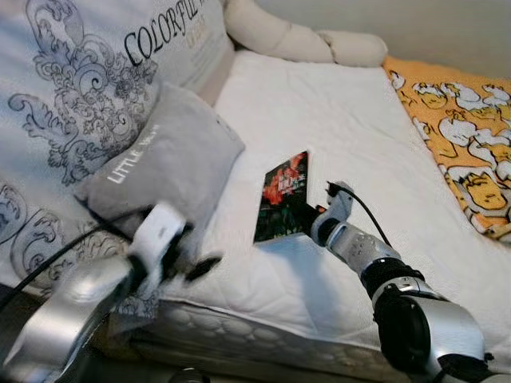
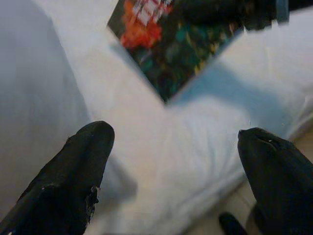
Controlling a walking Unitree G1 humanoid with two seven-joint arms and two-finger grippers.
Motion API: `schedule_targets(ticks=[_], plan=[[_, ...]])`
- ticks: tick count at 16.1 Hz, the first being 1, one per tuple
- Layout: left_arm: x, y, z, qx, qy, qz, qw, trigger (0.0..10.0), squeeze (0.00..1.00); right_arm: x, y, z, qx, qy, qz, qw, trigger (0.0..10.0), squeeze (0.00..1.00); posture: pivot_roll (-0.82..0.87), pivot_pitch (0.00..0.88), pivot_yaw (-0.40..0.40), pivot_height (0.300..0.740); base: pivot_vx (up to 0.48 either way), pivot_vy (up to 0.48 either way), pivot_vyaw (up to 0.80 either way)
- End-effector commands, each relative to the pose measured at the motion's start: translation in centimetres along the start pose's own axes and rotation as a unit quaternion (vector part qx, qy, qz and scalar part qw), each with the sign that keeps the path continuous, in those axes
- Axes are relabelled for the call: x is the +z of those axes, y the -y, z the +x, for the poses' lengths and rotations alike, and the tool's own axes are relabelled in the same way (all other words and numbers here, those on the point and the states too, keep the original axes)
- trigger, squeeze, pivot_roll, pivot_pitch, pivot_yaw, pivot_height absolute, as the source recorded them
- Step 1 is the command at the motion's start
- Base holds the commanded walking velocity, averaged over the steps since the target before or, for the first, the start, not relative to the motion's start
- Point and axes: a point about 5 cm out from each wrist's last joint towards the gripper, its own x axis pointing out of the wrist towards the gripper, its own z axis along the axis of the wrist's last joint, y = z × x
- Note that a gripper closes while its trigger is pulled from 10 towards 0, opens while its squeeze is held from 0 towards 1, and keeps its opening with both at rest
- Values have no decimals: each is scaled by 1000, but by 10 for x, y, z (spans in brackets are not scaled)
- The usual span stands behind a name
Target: Clean up the room
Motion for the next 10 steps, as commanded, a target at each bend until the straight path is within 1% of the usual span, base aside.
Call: schedule_targets(ticks=[1,2,3,4,7,8,10], plan=[[9,0,-9,8,11,10,1000,10000,0,0,2,0,-12,8,11,1000,10000,0,257,0,-112,740,0,0,0],[9,1,-16,18,8,9,1000,10000,0,-10,10,-1,-39,-1,11,999,10000,0,280,0,-107,740,0,0,0],[10,2,-18,19,5,11,1000,10000,0,-14,15,-2,-52,-4,10,999,10000,663,285,0,-104,740,0,0,0],[15,7,-23,18,3,11,1000,10000,0,-19,24,-5,-85,-8,5,996,10000,1000,308,0,-97,740,0,0,0],[21,19,-23,-2,2,10,1000,10000,0,-20,40,-11,-137,-18,-27,990,10000,1000,335,0,-101,740,0,0,0],[20,24,-21,-12,2,4,1000,10000,0,-16,45,-13,-150,-11,-26,988,10000,1000,333,0,-102,740,0,0,0],[15,33,-16,-36,-11,-4,999,10000,0,-6,55,-19,-171,-4,-50,984,10000,1000,317,0,-106,740,0,0,0]])
